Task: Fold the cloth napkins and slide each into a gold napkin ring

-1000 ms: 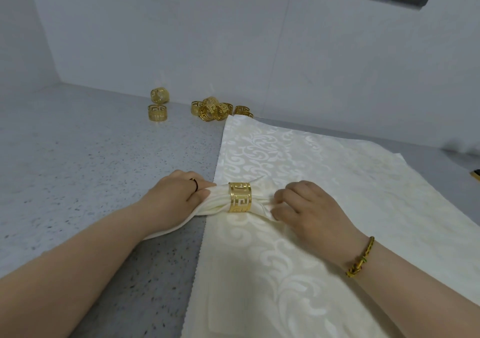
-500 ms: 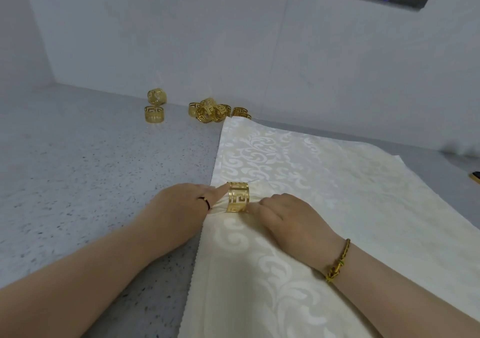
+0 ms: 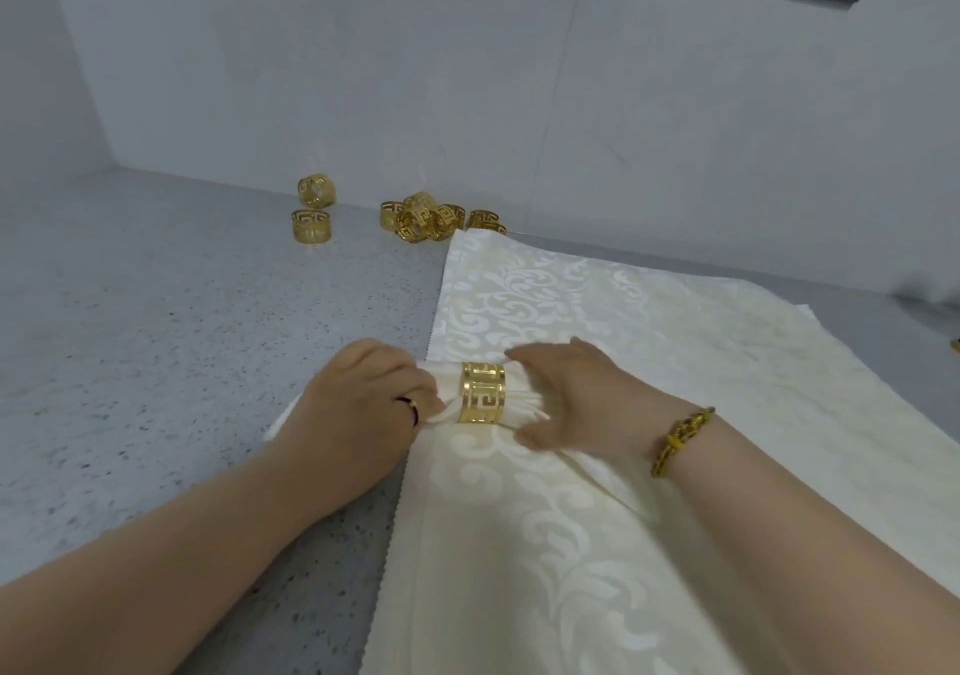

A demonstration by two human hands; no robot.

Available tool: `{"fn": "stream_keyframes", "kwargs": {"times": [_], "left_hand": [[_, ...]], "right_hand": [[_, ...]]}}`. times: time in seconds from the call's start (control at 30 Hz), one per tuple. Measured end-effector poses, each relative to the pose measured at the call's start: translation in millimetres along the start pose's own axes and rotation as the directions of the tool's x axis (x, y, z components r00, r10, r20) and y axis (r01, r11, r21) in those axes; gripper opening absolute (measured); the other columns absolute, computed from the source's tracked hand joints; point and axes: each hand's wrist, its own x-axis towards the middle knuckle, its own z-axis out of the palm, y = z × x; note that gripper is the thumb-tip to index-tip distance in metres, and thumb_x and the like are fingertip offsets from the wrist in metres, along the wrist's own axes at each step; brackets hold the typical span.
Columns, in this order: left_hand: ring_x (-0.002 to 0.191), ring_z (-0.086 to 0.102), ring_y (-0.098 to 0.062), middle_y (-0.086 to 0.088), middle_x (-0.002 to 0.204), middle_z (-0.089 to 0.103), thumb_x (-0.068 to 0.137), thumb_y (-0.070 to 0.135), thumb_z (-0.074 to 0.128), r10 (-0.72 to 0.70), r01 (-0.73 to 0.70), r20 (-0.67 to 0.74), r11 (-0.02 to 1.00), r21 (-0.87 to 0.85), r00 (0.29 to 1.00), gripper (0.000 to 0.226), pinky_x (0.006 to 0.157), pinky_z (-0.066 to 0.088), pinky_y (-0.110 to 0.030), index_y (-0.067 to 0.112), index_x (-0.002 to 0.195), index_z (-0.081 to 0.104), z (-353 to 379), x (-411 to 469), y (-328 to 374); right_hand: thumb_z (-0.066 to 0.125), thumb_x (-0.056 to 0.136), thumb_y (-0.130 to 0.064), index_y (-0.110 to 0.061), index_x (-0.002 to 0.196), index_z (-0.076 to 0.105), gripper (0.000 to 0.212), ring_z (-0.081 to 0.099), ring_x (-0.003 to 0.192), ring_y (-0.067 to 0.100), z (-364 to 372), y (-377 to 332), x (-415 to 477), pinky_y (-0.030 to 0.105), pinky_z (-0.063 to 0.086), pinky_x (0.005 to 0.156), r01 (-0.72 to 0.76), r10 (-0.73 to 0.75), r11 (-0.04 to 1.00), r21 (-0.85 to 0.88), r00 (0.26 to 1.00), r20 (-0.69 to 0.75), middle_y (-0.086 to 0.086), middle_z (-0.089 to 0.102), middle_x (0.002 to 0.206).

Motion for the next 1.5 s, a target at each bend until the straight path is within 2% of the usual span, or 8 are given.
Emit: {"fn": "stream_keyframes", "kwargs": {"times": [0.23,0.4,0.53,0.67,0.93,1.1,1.23,1.5], "left_hand": [[0.081,0.059,-0.01,0.007,0.081,0.072,0.094,0.038,0.031,-0.061,0.101,0.189,0.973,-0.208,0.98,0.056,0.083,0.035,-0.019,0.015,0.068,0.075,-1,-3,8],[0.098,0.046,-0.004,0.017,0.097,0.051,0.091,0.032,0.053,-0.598,0.686,0.346,0.561,-0.463,0.723,0.019,0.077,0.032,-0.004,0.022,0.104,0.062,-11,15,3],[0.111,0.048,-0.014,0.001,0.126,0.051,0.091,0.031,0.052,-0.581,0.866,0.643,0.305,-0.396,0.499,0.042,0.085,0.03,-0.018,0.017,0.13,0.047,-10,19,-18],[0.076,0.051,-0.001,0.005,0.093,0.06,0.086,0.02,0.062,-0.582,0.867,0.662,0.165,-0.471,0.471,0.006,0.061,0.036,-0.01,0.019,0.091,0.064,-6,17,-22],[0.097,0.049,-0.004,0.021,0.093,0.054,0.083,0.028,0.064,-0.561,0.741,0.486,0.479,-0.47,0.67,0.014,0.091,0.036,-0.018,0.038,0.078,0.056,-12,18,-12],[0.127,0.035,-0.007,0.018,0.137,0.042,0.073,0.072,0.041,-0.26,0.413,0.474,0.875,-0.253,0.841,0.075,0.107,0.01,-0.023,0.035,0.138,0.035,-11,35,21],[0.125,0.038,-0.005,0.015,0.14,0.042,0.082,0.059,0.049,-0.19,0.33,0.494,0.92,-0.212,0.848,0.068,0.107,0.003,-0.019,0.032,0.141,0.029,-3,39,32],[0.082,0.064,-0.007,0.013,0.099,0.069,0.065,0.057,0.061,-0.126,0.191,0.369,0.97,-0.148,0.921,0.054,0.084,0.031,-0.017,0.025,0.109,0.066,-11,28,26]], "right_hand": [[0.06,0.082,-0.041,-0.021,0.126,0.047,0.05,0.049,0.095,0.015,28,2,-5,0.02,0.026,0.075,0.027,-0.021,0.999,0.031,0.979,-0.203,-0.006,0.055,0.1],[0.05,0.092,-0.029,-0.022,0.112,0.055,0.022,0.053,0.088,0.0,22,6,-10,0.002,0.037,0.074,-0.126,0.326,0.645,0.754,0.938,-0.122,-0.013,0.056,0.099],[0.059,0.086,-0.033,-0.021,0.085,0.059,0.013,0.049,0.068,0.006,24,15,-6,0.013,0.041,0.068,-0.267,0.478,0.619,0.738,0.874,-0.085,-0.01,0.053,0.073],[0.068,0.08,-0.026,-0.018,0.08,0.054,0.016,0.044,0.058,0.007,25,14,-7,0.017,0.038,0.064,-0.31,0.469,0.656,0.688,0.882,-0.05,-0.009,0.045,0.064],[0.066,0.081,-0.014,-0.022,0.071,0.05,0.02,0.041,0.057,0.004,24,13,-9,0.004,0.035,0.049,-0.222,0.41,0.658,0.72,0.907,-0.095,-0.008,0.045,0.068],[0.065,0.081,-0.033,-0.035,0.117,0.043,0.042,0.034,0.118,0.005,17,8,-15,0.02,0.029,0.1,-0.141,0.283,0.748,0.649,0.952,-0.12,-0.013,0.039,0.121],[0.049,0.049,-0.07,-0.032,0.134,0.035,0.094,0.034,0.125,0.009,22,2,-18,0.03,0.017,0.111,-0.059,0.064,0.975,0.215,0.998,-0.016,-0.01,0.042,0.131],[0.038,0.073,-0.036,-0.021,0.126,0.043,0.055,0.038,0.109,0.017,30,4,-14,0.015,0.01,0.081,0.1,-0.113,0.991,-0.084,0.98,-0.165,-0.001,0.047,0.117]]}}
